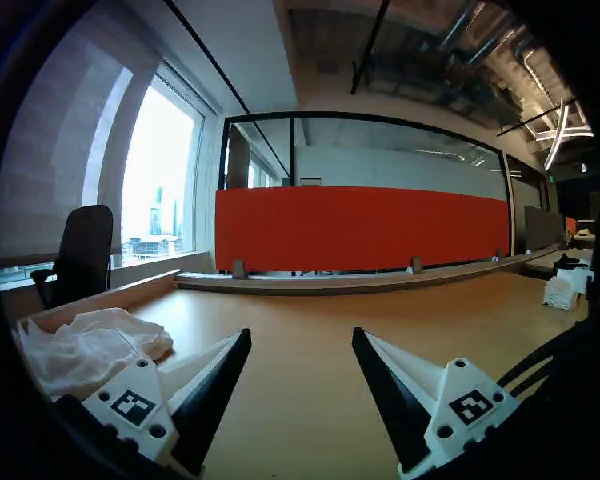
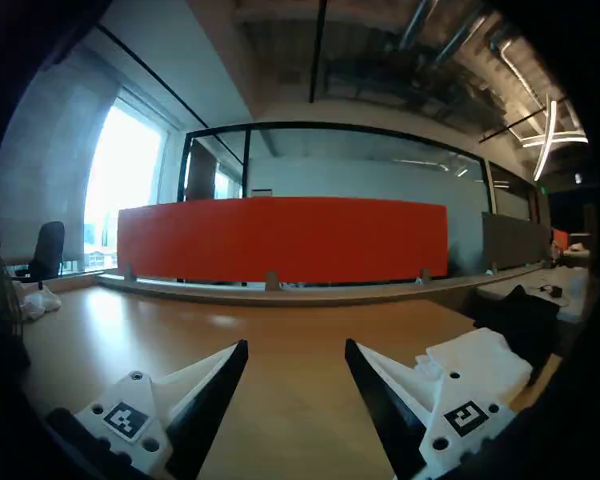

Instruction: Fold towel

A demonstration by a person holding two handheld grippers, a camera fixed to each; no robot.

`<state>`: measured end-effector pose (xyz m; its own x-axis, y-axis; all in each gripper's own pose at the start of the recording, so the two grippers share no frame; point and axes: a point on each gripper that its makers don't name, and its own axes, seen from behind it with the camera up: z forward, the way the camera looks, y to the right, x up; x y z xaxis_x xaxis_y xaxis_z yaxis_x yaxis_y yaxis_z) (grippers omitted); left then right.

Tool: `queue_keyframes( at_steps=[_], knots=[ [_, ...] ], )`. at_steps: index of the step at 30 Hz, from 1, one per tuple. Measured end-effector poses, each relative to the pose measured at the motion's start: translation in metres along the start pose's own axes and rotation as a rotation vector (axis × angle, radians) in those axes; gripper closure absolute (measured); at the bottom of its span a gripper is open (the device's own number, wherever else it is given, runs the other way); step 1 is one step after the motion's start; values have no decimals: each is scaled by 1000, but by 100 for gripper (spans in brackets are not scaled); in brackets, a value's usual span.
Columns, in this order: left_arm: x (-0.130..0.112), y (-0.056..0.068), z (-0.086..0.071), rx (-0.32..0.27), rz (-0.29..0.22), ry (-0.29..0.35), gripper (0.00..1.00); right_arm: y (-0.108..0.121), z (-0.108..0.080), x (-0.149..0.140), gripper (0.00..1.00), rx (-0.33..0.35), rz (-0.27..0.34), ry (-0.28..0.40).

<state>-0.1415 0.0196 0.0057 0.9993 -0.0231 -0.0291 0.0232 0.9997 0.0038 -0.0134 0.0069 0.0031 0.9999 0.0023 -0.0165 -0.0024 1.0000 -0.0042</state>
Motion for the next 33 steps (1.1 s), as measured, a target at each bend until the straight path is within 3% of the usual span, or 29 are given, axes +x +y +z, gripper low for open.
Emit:
queue_keyframes(
  at_steps=[33],
  knots=[
    [4,-1,-1,0,0,-1,7,0,1,0,6,0,0,0]
  ],
)
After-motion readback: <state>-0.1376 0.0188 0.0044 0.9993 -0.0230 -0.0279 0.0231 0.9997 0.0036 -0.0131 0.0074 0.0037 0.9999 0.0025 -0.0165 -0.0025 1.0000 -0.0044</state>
